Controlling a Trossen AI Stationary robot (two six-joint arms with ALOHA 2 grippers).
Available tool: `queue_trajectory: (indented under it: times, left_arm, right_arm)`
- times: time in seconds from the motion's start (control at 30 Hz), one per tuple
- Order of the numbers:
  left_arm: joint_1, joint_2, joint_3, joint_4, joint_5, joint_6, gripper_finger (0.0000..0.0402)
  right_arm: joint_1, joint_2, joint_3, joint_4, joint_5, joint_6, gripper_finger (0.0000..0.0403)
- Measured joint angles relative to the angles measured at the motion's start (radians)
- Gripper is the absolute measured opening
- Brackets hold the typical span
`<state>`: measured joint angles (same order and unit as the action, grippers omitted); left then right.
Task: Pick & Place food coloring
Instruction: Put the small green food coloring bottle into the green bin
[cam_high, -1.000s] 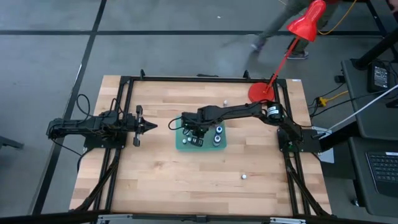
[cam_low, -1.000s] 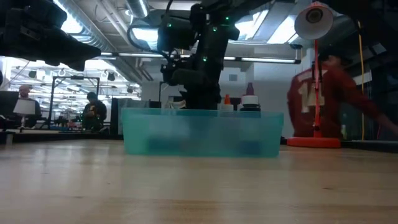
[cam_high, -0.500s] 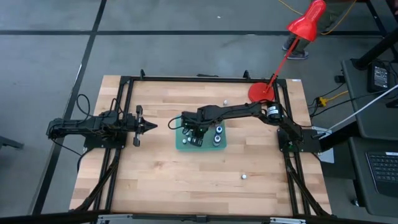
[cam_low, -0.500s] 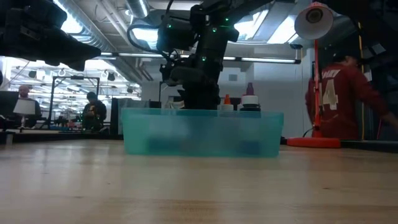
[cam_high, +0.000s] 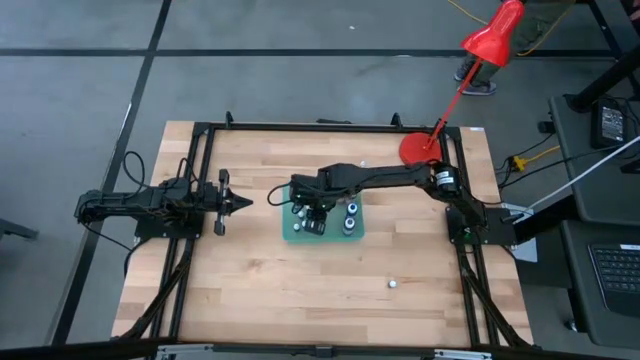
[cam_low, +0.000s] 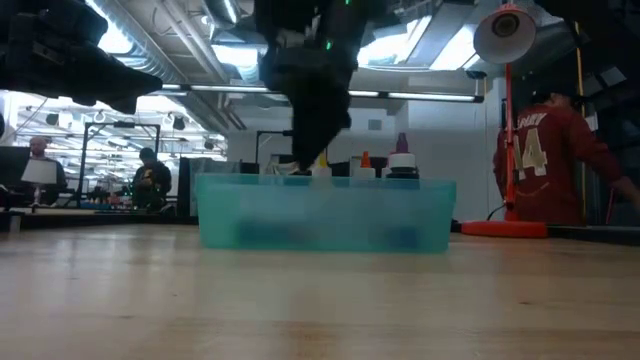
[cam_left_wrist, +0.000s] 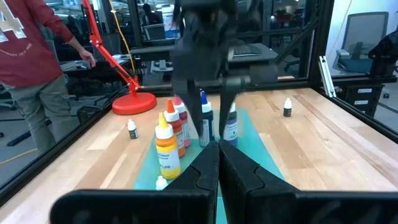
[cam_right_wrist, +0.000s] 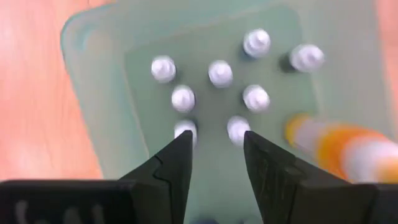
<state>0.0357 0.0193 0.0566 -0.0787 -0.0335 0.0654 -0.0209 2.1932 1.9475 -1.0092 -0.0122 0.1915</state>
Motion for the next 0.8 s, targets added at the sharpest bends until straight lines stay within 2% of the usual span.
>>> queue_trajectory:
  times: [0.23, 0.33, 0.57, 0.8]
  left_arm:
    - [0.000, 0.001, 0.000, 0.001, 0.000, 0.000, 0.0004]
    - [0.000, 0.002, 0.000, -0.002, -0.001, 0.000, 0.0004]
    - [0.000, 0.004, 0.000, 0.000, -0.001, 0.000, 0.0004]
    - [0.000, 0.004, 0.000, 0.000, 0.000, 0.000, 0.0004]
  right_arm:
    - [0.008, -0.040, 0.243, -0.284, 0.141, -0.082, 0.0142]
    - [-0.010, -0.083, 0.304, -0.349, 0.182, -0.094, 0.0143]
    - [-0.102, -0.256, 0.322, -0.439, 0.234, -0.118, 0.0172]
    - [-0.224, -0.356, 0.322, -0.481, 0.248, -0.228, 0.0244]
